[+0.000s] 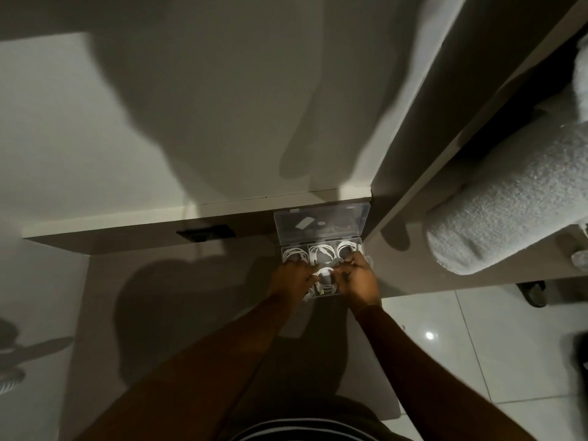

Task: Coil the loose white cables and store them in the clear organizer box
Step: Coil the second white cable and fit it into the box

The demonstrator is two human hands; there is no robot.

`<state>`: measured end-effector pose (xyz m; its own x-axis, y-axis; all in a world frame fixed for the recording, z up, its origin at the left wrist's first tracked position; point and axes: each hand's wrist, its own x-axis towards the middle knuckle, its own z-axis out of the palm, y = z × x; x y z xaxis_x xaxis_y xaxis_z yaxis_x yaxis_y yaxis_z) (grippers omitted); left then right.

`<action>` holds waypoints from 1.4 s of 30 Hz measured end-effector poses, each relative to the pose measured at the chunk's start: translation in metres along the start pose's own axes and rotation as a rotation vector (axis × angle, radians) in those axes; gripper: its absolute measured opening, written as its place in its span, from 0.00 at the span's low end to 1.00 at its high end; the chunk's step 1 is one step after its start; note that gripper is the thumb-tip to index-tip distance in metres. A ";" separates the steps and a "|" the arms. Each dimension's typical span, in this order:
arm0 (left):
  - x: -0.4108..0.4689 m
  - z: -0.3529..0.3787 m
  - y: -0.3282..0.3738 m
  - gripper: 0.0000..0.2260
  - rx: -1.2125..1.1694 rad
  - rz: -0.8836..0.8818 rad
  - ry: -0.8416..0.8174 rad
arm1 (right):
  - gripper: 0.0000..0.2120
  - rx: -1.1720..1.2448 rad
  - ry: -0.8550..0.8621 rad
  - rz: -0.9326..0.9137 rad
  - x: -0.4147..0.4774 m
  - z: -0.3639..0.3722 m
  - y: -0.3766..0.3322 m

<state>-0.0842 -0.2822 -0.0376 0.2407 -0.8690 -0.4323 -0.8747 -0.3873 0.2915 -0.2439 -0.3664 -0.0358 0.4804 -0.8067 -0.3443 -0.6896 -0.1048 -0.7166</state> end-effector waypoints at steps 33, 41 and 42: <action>-0.024 0.006 0.023 0.15 0.369 0.271 -0.026 | 0.13 -0.776 0.073 -0.305 -0.018 0.014 0.013; -0.017 0.009 0.019 0.16 0.337 0.215 -0.026 | 0.21 -0.456 -0.145 0.172 -0.009 0.009 0.008; -0.016 0.009 0.019 0.15 0.290 0.169 -0.022 | 0.21 -0.407 -0.152 0.222 -0.007 0.009 0.007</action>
<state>-0.1089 -0.2726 -0.0326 0.0752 -0.9053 -0.4181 -0.9855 -0.1315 0.1076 -0.2473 -0.3567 -0.0436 0.3506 -0.7444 -0.5683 -0.9257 -0.1836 -0.3307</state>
